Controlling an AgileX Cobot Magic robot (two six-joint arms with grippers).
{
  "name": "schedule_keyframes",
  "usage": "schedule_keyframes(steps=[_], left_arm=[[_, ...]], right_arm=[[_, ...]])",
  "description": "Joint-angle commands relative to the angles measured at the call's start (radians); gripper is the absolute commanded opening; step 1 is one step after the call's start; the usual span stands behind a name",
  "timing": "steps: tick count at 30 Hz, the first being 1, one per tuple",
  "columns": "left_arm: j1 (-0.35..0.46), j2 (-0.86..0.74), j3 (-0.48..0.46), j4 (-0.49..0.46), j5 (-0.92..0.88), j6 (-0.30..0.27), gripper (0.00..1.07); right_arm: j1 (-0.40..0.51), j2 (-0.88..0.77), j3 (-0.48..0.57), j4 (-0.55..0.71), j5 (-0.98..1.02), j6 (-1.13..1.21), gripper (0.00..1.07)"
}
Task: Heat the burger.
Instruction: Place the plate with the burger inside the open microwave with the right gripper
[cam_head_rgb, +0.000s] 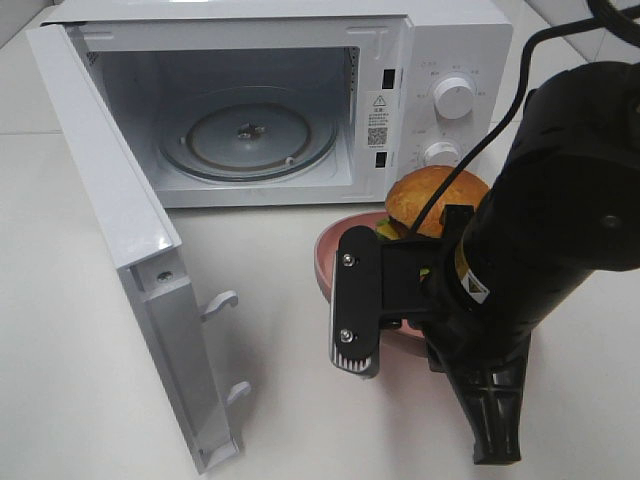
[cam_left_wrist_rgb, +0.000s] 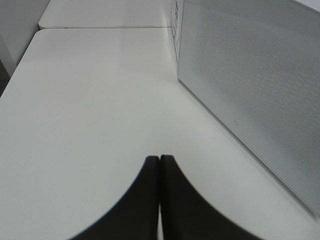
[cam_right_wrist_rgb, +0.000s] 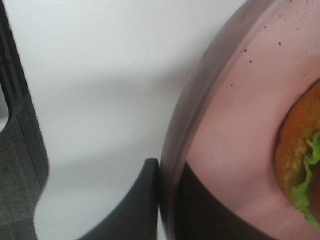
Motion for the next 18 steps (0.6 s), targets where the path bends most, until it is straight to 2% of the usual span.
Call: schedule_keyframes(steps=[1,12,18], left_arm=[[0.001,-0.018,0.000,0.000,-0.012,-0.001,0.00],[0.001,-0.018,0.000,0.000,-0.012,-0.001,0.00],[0.001,-0.018,0.000,0.000,-0.012,-0.001,0.00]], right_arm=[[0.003,-0.011,-0.001,-0.050,-0.025,-0.146,0.00],[0.003,-0.011,-0.001,-0.051,-0.062,-0.321,0.00],[-0.001,-0.011,-0.001,-0.051,-0.158,-0.499,0.00]])
